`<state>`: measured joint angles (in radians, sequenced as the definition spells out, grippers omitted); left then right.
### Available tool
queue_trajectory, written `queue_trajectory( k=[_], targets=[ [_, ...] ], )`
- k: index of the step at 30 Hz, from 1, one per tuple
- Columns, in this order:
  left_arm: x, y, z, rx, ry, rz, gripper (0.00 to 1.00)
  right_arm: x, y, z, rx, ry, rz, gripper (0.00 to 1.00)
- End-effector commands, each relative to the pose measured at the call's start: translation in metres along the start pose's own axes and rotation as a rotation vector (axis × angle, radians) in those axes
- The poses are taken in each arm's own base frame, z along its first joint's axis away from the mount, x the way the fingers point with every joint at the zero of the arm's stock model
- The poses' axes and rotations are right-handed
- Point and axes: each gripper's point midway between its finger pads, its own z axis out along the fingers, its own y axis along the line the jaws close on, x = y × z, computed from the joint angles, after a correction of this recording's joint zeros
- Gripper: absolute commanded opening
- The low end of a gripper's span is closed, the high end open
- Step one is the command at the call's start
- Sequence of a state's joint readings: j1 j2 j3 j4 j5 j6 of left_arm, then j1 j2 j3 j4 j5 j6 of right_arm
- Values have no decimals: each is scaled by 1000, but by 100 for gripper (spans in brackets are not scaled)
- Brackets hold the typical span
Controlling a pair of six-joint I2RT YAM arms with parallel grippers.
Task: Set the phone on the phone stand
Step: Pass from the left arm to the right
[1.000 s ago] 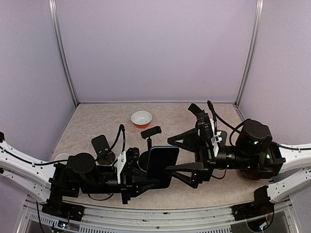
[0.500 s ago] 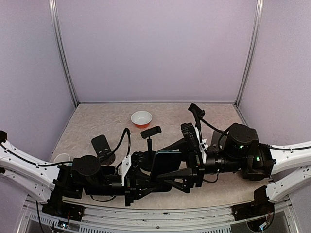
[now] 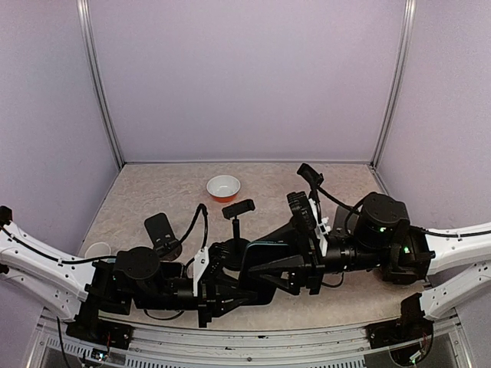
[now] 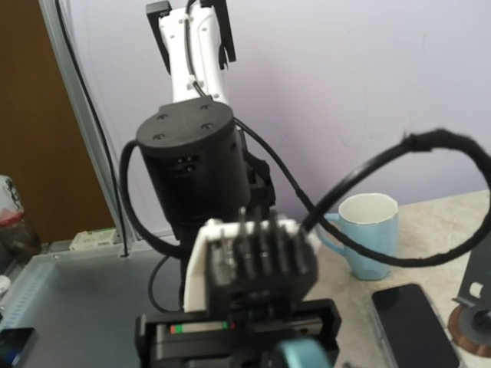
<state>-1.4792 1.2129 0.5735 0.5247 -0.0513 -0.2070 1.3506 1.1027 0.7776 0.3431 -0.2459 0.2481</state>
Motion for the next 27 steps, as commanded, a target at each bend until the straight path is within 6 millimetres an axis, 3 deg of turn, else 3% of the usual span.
queue_trajectory(
  k=[1, 14, 21, 23, 27],
  targets=[
    [-37, -8, 1, 21, -111, 8, 0, -20, 4, 3, -27, -51, -19, 47],
    [-39, -6, 1, 9, -115, 10, 0, -18, 6, 7, -49, -41, -20, 2],
    [-39, -3, -1, -5, -119, 6, 0, -14, 6, 8, -58, -28, -7, 0],
    [-39, -1, -3, -14, -122, 4, 5, -13, 3, 8, -39, -27, 0, 0],
    [-42, 3, -9, -40, -135, 3, 29, -15, -10, 1, 36, -35, 6, 0]
  ],
)
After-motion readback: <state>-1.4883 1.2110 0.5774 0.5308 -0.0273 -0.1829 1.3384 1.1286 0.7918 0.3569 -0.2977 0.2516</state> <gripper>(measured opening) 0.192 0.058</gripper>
